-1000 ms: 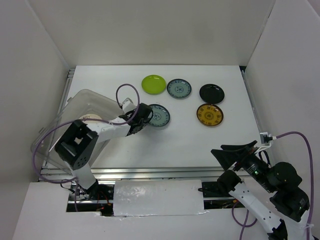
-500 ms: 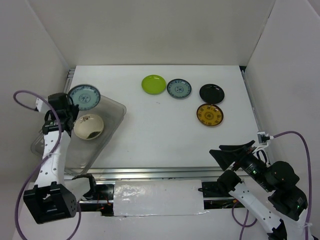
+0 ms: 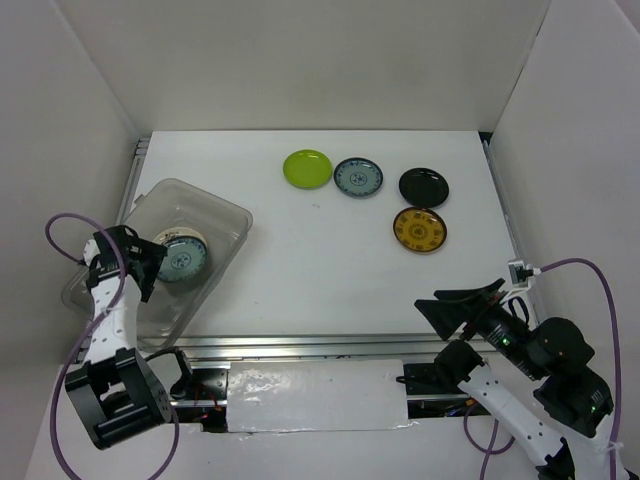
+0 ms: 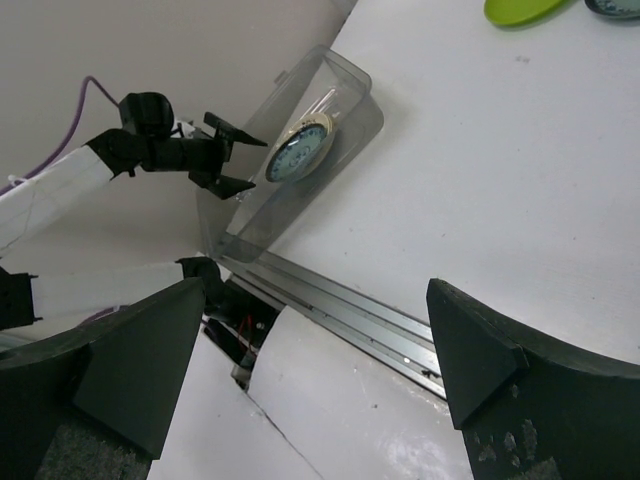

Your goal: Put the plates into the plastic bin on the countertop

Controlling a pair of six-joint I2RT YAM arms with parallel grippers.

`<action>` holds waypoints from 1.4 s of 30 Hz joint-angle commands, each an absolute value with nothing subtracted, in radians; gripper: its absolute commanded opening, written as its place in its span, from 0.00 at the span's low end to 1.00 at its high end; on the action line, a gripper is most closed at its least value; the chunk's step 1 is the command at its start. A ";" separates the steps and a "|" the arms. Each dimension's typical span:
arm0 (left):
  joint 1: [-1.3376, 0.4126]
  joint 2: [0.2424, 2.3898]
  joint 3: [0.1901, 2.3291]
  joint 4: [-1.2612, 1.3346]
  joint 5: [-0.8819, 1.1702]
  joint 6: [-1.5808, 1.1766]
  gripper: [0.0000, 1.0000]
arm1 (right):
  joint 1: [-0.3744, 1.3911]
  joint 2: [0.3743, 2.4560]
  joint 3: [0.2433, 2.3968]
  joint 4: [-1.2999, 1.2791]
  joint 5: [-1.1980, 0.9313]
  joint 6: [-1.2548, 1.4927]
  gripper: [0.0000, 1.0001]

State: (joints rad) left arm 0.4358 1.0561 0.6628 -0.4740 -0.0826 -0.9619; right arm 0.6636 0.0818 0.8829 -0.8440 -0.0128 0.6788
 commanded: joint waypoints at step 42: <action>-0.762 0.914 0.881 -0.434 -0.109 -0.756 0.99 | -0.311 1.704 0.848 -0.139 -0.308 0.833 0.50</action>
State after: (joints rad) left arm -0.7563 0.9329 0.9062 -0.4812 -0.0849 -0.7383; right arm -0.3103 1.6470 0.8028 -0.1329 -0.2768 0.8639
